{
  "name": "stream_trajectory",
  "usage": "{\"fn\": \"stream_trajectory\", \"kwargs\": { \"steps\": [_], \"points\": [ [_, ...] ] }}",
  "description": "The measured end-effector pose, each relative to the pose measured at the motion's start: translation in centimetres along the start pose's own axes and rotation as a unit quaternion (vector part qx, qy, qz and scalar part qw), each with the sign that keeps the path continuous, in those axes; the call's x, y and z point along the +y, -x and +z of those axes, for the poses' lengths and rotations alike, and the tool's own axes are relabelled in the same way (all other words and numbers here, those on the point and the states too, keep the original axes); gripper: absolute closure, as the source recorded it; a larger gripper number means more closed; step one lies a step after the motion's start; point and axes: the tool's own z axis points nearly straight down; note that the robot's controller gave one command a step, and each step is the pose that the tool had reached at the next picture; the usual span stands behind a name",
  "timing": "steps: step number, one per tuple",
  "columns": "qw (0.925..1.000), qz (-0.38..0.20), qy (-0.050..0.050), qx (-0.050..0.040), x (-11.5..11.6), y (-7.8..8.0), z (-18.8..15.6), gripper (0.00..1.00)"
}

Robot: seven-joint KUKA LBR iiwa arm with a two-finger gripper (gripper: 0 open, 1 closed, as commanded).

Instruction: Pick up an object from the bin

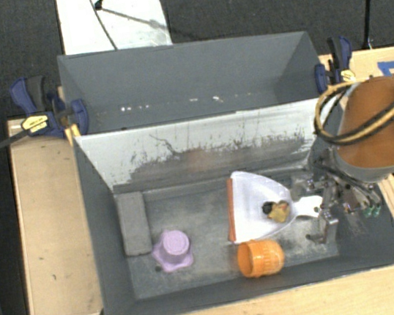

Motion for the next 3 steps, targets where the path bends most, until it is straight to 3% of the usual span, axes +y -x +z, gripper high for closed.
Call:
{"fn": "stream_trajectory", "kwargs": {
  "steps": [1,3],
  "points": [
    [0.9999,-0.015,0.0,-0.0023,1.4,1.0,4.5,1.0],
    [0.9998,-0.02,0.0,0.0016,1.7,1.1,2.7,1.0]
  ]
}}
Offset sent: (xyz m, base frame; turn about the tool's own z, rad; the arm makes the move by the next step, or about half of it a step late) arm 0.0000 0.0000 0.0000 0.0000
